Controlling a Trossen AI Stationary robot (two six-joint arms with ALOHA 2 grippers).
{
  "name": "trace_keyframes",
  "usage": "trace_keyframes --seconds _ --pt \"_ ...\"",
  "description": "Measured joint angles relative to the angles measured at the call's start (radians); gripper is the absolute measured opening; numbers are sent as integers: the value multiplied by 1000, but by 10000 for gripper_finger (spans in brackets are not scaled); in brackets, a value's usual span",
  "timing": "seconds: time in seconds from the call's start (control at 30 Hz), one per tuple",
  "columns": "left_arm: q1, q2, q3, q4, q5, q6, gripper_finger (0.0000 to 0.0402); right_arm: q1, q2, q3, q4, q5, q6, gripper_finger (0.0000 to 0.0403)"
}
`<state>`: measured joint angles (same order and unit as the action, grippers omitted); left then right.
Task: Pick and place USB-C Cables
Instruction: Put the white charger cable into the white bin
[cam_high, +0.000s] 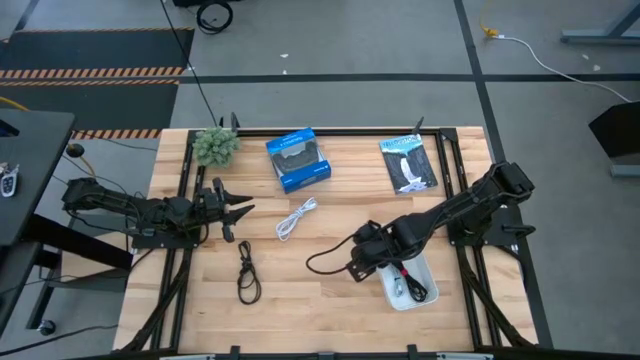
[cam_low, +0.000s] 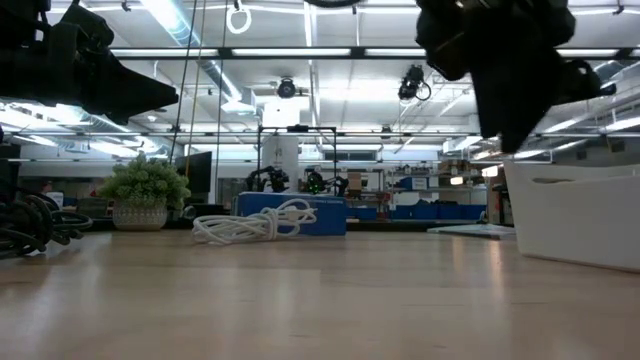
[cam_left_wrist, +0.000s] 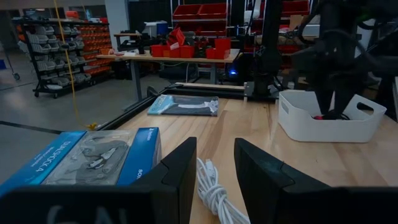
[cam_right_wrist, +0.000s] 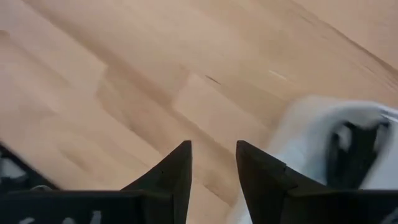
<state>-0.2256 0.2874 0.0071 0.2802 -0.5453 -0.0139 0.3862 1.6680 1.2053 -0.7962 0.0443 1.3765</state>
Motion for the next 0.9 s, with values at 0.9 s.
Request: trace_keyframes --seconds 0.9 --pt "0 0 0 0 0 0 117 -117 0 0 880 68 -515 130"
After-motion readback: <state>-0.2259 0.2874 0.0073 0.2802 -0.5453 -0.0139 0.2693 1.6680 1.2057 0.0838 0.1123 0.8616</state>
